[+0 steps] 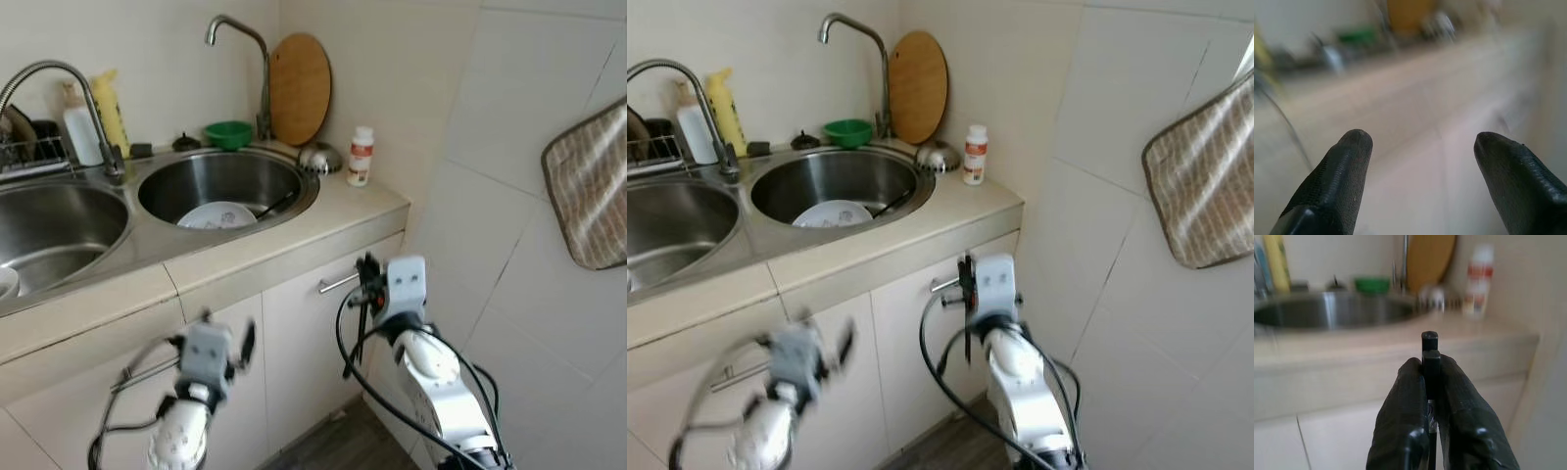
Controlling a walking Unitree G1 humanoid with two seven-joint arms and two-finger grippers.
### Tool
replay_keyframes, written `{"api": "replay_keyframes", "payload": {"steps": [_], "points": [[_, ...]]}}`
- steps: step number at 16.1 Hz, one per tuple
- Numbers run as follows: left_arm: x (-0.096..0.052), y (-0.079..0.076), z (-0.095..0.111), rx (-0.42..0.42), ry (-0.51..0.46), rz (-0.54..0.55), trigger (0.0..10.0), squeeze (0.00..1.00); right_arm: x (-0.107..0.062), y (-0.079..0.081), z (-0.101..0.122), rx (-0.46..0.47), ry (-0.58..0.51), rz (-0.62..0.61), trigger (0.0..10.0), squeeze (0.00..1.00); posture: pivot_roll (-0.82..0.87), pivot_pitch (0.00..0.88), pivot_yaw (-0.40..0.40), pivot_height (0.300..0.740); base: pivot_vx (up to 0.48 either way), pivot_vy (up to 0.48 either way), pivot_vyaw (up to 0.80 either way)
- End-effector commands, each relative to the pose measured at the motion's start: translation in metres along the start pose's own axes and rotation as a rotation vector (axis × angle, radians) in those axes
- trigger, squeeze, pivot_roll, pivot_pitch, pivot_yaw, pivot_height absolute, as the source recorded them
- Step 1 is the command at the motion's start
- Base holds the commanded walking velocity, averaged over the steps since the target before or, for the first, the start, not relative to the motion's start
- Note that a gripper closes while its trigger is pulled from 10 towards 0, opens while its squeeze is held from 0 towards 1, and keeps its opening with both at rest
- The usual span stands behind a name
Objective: Kitchen organization
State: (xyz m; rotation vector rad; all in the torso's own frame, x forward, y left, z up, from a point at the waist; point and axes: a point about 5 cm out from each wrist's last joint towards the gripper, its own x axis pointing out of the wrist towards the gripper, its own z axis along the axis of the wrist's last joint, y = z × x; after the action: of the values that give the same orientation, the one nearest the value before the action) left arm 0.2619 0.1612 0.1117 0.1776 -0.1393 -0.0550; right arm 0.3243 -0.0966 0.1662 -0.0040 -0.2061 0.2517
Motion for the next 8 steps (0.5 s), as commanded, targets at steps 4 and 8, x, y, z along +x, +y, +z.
{"api": "replay_keyframes", "payload": {"steps": [4,8], "points": [[0.027,0.013,0.096,-0.031,-0.376,0.000,10.0,0.00,0.023,0.000,0.076,-0.025,-0.265,0.019,10.0,0.00,-0.03,0.000,-0.022,0.736,0.000,0.000,0.00],[0.026,0.015,0.125,-0.031,-0.466,0.012,10.0,0.00,0.026,0.004,0.126,-0.068,-0.425,0.044,10.0,0.00,-0.03,0.000,-0.021,0.736,0.000,0.000,0.00]]}}
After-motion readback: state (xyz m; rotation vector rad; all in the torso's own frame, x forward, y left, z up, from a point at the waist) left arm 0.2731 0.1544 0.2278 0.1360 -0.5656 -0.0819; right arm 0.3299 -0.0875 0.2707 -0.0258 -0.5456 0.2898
